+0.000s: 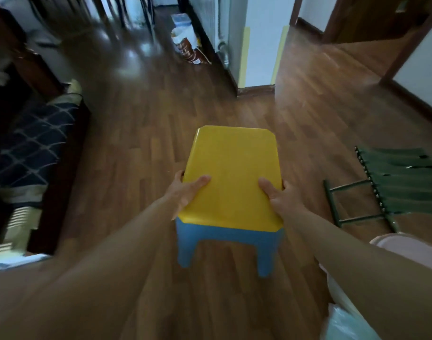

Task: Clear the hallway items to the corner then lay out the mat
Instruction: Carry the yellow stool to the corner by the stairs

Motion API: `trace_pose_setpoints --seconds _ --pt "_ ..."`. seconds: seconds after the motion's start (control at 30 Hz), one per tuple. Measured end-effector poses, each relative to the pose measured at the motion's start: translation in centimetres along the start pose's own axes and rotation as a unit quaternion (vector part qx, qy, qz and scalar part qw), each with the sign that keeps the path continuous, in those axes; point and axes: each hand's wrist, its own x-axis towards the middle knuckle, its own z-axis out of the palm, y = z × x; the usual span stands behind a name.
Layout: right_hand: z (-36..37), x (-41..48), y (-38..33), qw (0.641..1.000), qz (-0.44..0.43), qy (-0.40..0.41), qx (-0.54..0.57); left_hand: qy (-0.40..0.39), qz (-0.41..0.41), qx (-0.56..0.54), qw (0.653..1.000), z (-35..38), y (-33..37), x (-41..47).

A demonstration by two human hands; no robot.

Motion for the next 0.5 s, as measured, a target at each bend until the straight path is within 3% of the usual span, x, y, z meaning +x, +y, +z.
trace_pose_setpoints --seconds 0.33,0.5 --pt "9.2 -15.6 -20.1 0.985 0.011 -0.173 -0.022 0.138 -0.07 -0.094 0.983 -22.5 5.7 -17.4" --pt "14.6 -24.4 -26.9 0.956 -0.053 -0.272 -0.096 0.241 -0.083 -0.165 0.953 -31.9 5.2 -27.4"
